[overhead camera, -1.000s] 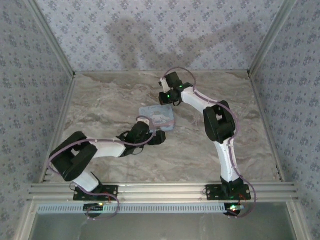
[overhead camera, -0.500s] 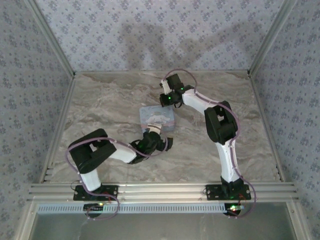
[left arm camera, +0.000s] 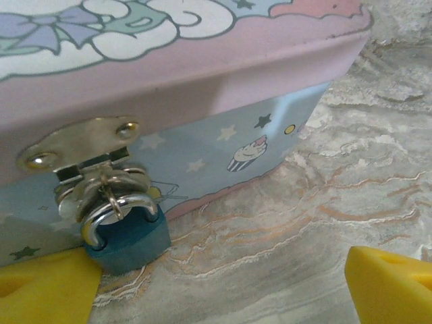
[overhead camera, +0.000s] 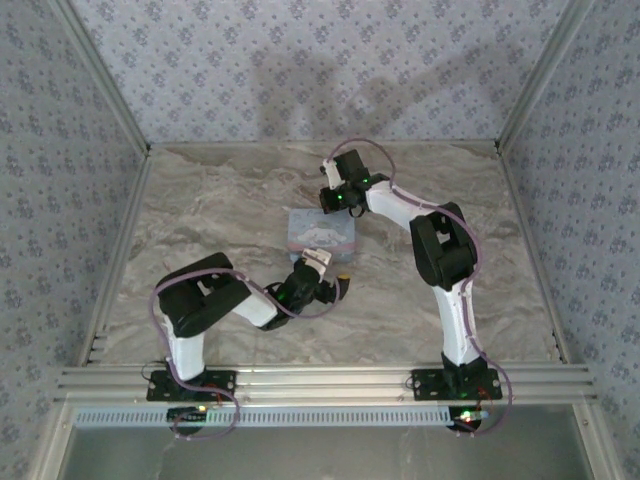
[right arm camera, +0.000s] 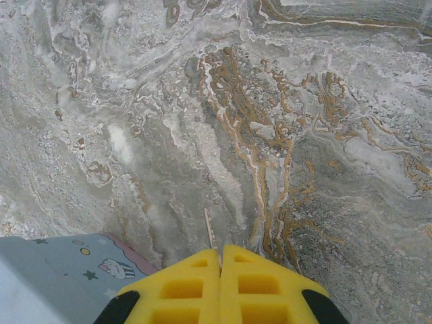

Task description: Unlock the padlock with the key

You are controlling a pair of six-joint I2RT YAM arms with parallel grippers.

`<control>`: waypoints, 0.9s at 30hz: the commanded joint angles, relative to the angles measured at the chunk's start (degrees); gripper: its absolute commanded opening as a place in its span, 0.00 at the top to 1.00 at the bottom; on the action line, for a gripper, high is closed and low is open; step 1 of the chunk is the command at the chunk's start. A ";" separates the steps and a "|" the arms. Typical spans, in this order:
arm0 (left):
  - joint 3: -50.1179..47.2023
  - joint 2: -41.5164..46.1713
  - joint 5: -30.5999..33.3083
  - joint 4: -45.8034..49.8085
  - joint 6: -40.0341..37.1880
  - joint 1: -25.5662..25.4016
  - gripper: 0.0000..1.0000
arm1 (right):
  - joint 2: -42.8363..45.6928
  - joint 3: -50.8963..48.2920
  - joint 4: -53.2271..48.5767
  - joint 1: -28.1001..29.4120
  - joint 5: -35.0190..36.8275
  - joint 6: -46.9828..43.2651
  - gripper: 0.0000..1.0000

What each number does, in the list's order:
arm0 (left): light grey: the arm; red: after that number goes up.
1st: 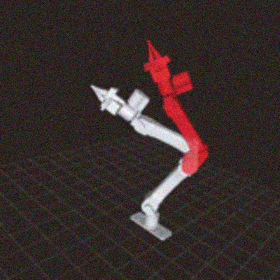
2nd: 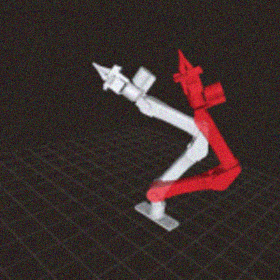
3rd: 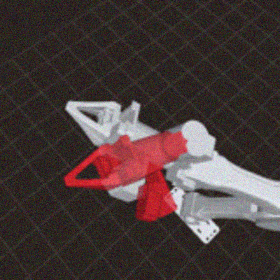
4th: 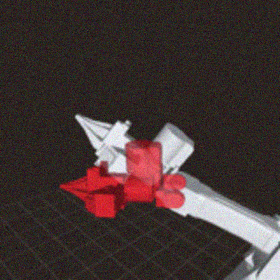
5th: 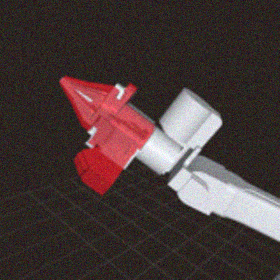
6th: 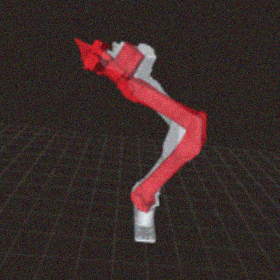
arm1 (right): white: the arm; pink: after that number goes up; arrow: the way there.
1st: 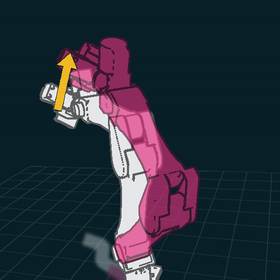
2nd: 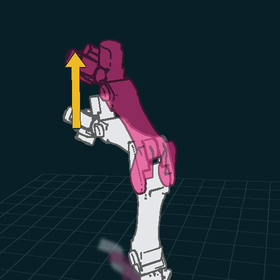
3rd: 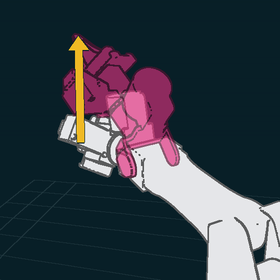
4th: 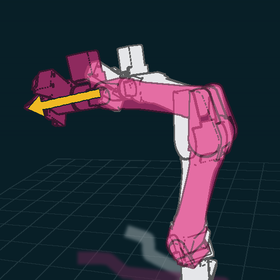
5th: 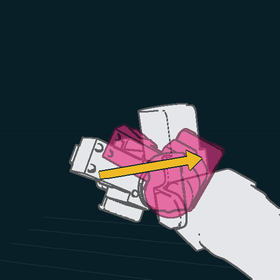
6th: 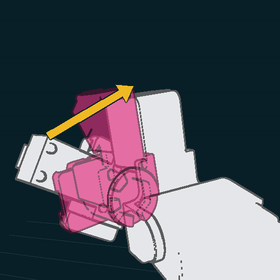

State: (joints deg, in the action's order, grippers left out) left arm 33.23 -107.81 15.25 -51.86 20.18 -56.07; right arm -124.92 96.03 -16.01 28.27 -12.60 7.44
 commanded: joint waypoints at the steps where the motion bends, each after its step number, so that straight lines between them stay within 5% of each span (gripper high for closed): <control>1: 0.13 -1.57 -12.87 -9.26 0.01 0.52 0.13 | 0.36 -2.67 -5.43 1.33 -0.24 -1.11 1.00; 18: -2.90 -2.92 -24.90 -19.89 10.97 6.55 0.24 | 1.08 -5.05 -4.04 1.61 0.23 -0.77 1.00; 27: -2.87 -3.73 -26.23 -24.07 17.15 7.94 0.15 | 1.52 -6.29 -3.25 1.52 0.27 -0.67 1.00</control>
State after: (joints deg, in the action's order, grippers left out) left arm 30.15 -110.80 -10.74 -70.19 34.92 -49.32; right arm -123.09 92.38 -12.82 28.56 -12.12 7.42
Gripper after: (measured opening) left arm 0.844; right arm 0.060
